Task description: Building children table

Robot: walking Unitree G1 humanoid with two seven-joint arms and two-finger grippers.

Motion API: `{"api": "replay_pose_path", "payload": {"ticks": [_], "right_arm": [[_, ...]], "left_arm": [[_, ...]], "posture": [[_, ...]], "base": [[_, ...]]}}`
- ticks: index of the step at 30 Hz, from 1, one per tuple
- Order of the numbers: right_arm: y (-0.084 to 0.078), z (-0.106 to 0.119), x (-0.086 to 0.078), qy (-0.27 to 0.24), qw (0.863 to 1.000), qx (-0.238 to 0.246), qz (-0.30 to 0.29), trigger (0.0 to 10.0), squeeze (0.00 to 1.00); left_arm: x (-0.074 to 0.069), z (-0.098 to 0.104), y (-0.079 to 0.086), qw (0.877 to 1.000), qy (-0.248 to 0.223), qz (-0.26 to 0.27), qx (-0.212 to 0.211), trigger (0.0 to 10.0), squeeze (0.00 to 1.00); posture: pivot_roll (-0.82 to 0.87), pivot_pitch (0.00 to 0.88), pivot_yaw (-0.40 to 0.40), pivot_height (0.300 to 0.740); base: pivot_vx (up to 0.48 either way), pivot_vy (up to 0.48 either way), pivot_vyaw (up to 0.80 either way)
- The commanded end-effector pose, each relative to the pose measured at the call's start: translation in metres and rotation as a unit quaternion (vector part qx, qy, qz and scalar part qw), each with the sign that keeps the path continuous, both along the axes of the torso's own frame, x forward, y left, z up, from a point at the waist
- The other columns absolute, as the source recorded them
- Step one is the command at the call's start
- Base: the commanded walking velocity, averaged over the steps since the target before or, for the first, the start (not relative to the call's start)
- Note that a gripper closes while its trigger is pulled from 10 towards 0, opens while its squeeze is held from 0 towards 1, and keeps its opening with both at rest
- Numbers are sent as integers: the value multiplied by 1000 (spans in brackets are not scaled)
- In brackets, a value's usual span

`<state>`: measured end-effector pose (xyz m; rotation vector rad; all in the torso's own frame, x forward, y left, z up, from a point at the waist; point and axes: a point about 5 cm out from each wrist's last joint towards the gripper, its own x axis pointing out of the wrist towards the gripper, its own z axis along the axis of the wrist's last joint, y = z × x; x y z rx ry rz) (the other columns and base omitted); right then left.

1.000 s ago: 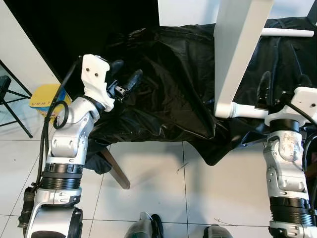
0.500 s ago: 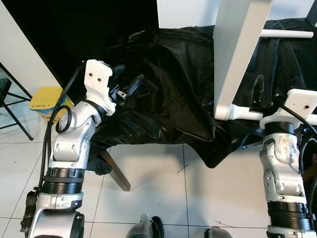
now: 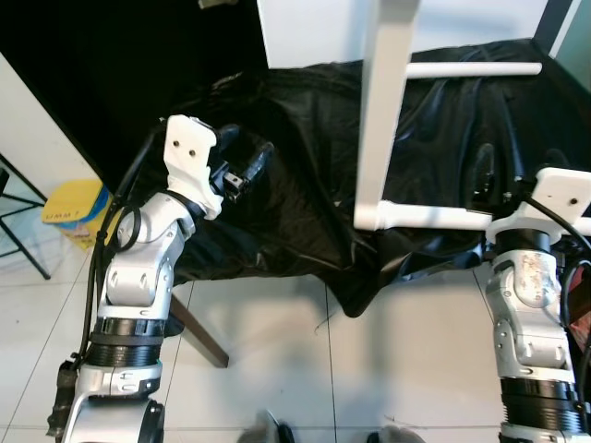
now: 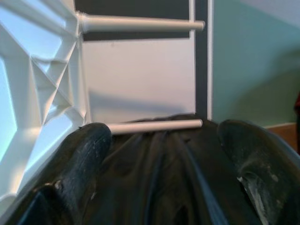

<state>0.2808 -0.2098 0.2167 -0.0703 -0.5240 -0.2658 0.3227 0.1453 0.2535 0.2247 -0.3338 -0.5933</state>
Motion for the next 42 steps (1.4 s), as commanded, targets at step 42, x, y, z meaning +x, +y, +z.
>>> {"api": "replay_pose_path", "payload": {"ticks": [42], "right_arm": [[57,-52,7,142,966,-46,210,10000,0]], "left_arm": [[-30,-21,19,997,58,-15,40,10000,0]], "posture": [[-29,144,24,740]], "base": [[0,0,0]]}}
